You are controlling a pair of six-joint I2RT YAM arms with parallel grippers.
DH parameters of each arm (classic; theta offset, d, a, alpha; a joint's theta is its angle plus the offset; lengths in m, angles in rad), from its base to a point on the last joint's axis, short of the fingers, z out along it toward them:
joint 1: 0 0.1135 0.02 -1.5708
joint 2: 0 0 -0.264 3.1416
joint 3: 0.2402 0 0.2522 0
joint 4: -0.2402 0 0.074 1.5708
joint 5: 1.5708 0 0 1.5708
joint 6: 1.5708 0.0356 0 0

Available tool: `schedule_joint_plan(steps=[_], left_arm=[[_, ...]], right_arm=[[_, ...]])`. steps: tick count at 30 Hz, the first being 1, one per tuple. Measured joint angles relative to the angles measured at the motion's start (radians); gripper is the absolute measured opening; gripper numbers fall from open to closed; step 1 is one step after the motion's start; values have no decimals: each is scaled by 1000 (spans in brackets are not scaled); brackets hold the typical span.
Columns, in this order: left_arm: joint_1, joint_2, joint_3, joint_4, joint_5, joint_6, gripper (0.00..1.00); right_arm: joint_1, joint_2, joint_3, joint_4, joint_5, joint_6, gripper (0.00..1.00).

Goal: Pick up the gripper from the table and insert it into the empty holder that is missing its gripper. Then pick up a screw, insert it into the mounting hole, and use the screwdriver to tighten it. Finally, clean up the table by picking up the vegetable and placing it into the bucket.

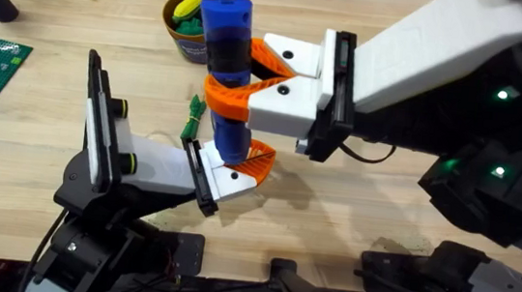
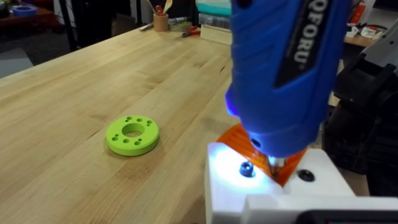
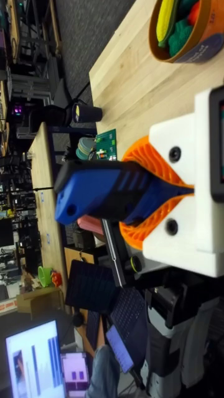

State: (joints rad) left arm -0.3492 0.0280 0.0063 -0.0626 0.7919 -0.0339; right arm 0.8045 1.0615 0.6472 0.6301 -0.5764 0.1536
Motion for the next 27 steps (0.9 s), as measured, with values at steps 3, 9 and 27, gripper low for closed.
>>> schedule_joint_plan(steps=[3, 9, 27], left_arm=[[0, 0, 0, -2, 0, 0, 7], [0, 0, 0, -2, 0, -1, 7], [0, 0, 0, -2, 1, -1, 7]], right_arm=[[0, 1, 0, -5, 1, 5, 43], [1, 4, -3, 28, -7, 22, 42], [0, 6, -5, 153, -95, -36, 42]])
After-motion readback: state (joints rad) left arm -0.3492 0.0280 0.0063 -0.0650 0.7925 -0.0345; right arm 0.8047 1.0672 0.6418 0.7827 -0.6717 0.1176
